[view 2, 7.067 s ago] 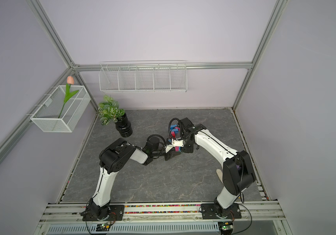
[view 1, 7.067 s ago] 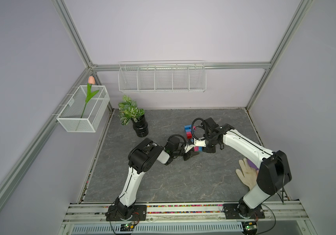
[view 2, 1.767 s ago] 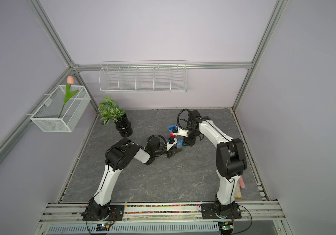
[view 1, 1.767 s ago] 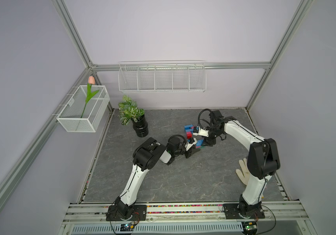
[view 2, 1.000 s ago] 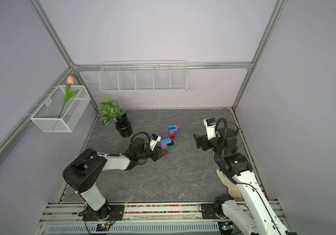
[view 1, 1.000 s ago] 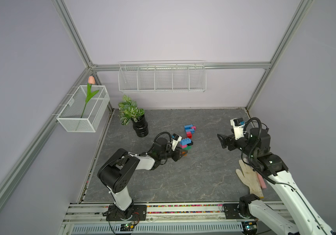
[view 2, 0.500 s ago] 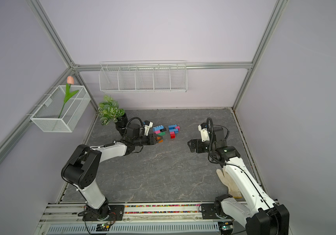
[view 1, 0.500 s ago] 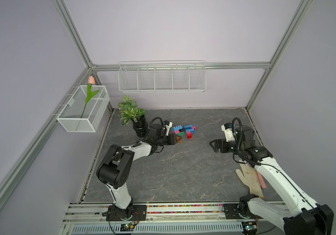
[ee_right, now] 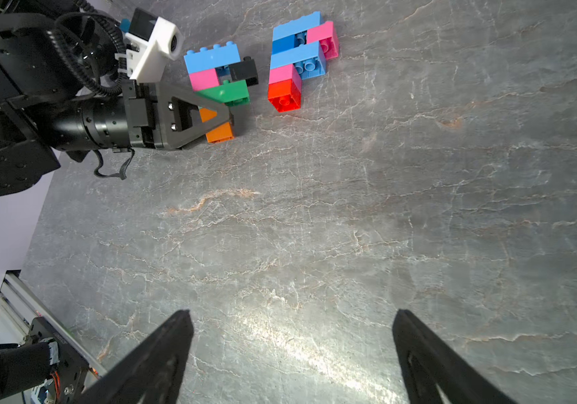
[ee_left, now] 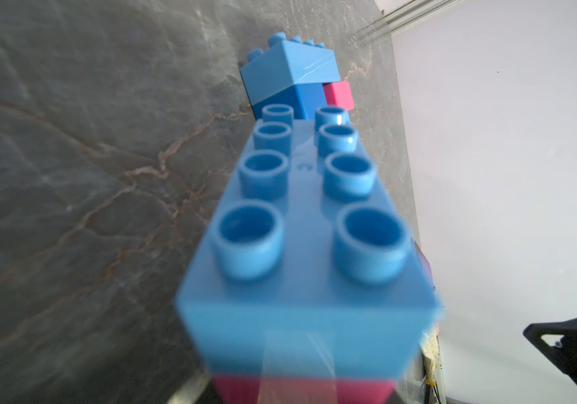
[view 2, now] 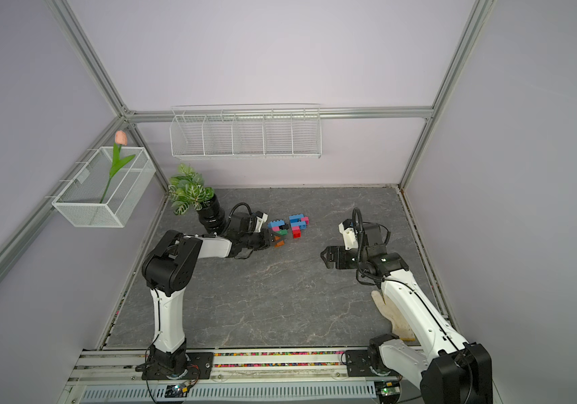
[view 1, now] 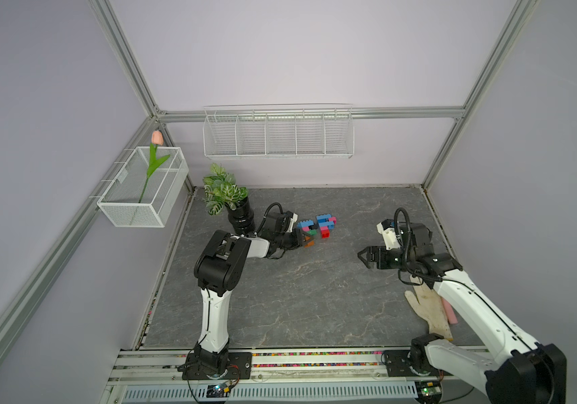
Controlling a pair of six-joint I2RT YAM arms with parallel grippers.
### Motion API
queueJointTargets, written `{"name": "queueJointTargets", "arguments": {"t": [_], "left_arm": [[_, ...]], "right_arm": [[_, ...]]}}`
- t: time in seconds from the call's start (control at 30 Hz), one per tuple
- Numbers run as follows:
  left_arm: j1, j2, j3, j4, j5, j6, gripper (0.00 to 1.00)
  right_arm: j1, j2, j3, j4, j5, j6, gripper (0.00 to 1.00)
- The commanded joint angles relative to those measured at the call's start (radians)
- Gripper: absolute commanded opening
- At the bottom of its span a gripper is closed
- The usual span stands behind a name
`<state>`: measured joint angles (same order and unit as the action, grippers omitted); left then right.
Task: Assemble the letter p with lego
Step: Place the lego brick at the center of the board.
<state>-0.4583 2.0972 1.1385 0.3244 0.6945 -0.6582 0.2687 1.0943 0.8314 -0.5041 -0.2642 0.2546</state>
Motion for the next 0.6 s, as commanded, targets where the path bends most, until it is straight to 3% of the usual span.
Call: {"name": "queueJointTargets", "arguments": {"t": [0.0, 0.23, 0.43, 0.53, 0.57], "left_arm": [[0.010, 0.031, 0.046, -0.037, 0.010, -0.015, 0.06], [0.015, 0.068, 0.115, -0.140, -0.014, 0.014, 0.14], [0.015, 0.078, 0.162, -0.239, -0.055, 0.045, 0.28], [0.015, 0.074, 0.184, -0.306, -0.088, 0.071, 0.42], [0.015, 0.075, 0.193, -0.324, -0.098, 0.080, 0.71]], "right_arm": [[-0.004, 0.000, -0.026, 0.009, -0.027, 0.005, 0.93], [-0.006, -0.004, -0.035, 0.007, -0.032, -0.002, 0.93], [-0.006, -0.020, -0.044, 0.003, -0.034, -0.007, 0.93], [-0.008, -0.029, -0.045, -0.002, -0.035, -0.011, 0.93], [-0.008, -0.032, -0.047, -0.003, -0.036, -0.012, 0.93]]}}
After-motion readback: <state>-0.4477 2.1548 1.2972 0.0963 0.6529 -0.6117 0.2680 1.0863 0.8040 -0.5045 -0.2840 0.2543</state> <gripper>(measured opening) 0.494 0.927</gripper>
